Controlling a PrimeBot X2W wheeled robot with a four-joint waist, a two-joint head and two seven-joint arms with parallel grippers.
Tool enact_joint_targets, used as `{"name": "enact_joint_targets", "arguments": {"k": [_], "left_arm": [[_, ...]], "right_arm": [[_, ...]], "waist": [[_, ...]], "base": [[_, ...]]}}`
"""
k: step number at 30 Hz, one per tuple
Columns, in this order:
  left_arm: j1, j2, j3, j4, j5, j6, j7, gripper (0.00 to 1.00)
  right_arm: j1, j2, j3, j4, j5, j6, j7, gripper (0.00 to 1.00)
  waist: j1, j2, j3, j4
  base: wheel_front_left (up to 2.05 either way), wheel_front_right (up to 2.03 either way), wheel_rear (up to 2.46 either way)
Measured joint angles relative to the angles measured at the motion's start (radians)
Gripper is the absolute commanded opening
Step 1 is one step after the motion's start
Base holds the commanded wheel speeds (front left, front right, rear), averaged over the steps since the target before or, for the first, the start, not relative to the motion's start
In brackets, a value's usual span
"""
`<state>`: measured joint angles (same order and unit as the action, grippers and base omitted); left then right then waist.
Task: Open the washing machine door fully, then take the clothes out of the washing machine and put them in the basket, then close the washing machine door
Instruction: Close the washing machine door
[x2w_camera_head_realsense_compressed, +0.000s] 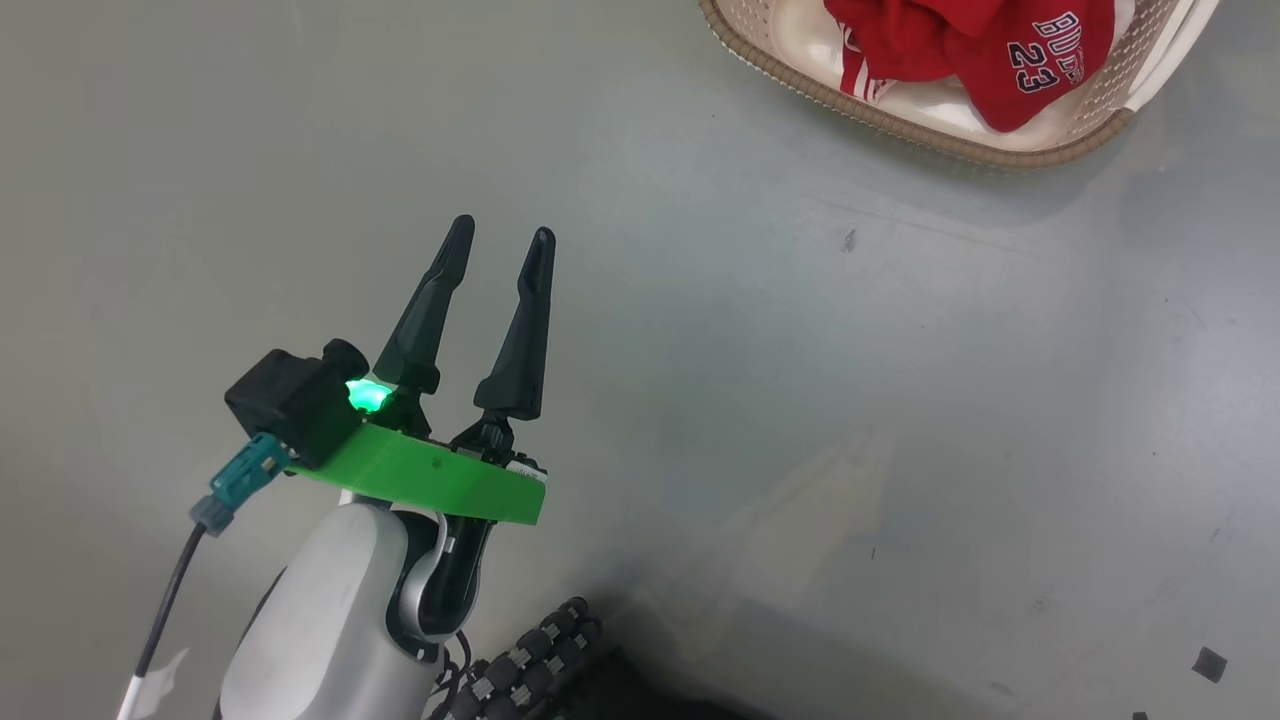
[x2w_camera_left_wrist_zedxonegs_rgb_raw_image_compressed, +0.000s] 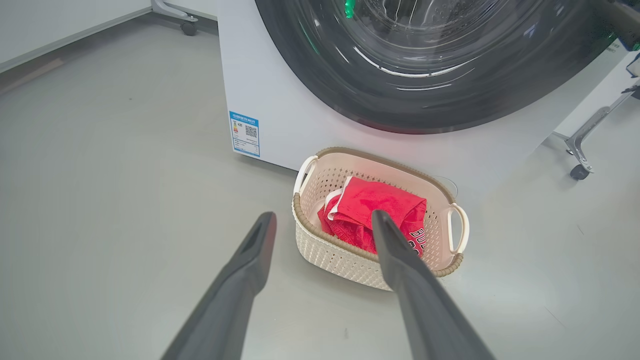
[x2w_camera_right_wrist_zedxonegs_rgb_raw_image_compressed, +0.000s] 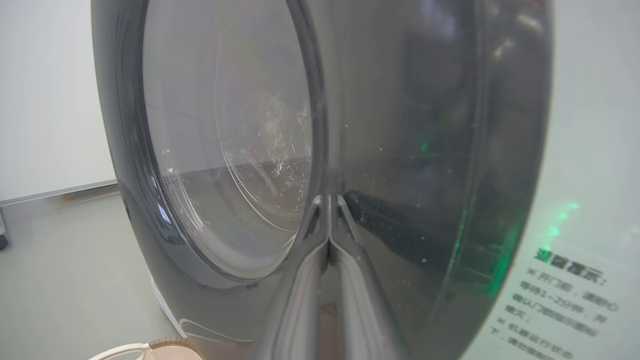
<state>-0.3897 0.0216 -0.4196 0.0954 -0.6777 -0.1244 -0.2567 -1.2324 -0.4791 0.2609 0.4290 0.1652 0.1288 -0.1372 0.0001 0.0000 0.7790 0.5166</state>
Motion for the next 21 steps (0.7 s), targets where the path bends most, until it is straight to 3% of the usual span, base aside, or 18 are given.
{"name": "enact_joint_targets", "arguments": {"k": [9, 21], "left_arm": [[-0.006, -0.001, 0.036, 0.029, 0.008, 0.0, 0.0, 1.0], [-0.011, -0.002, 0.092, 0.071, 0.084, 0.0, 0.0, 1.0]], "right_arm": [[0.074, 0.015, 0.004, 0.091, 0.0, -0.018, -0.081, 0.0], [0.304, 0.128, 0.019, 0.138, 0.044, -0.018, -0.115, 0.0]], "waist": [[0.0, 0.0, -0.049, -0.017], [-0.0001, 0.0, -0.18, -0.089]], "base": [[0.0, 0.0, 0.0], [0.0, 0.0, 0.0]]}}
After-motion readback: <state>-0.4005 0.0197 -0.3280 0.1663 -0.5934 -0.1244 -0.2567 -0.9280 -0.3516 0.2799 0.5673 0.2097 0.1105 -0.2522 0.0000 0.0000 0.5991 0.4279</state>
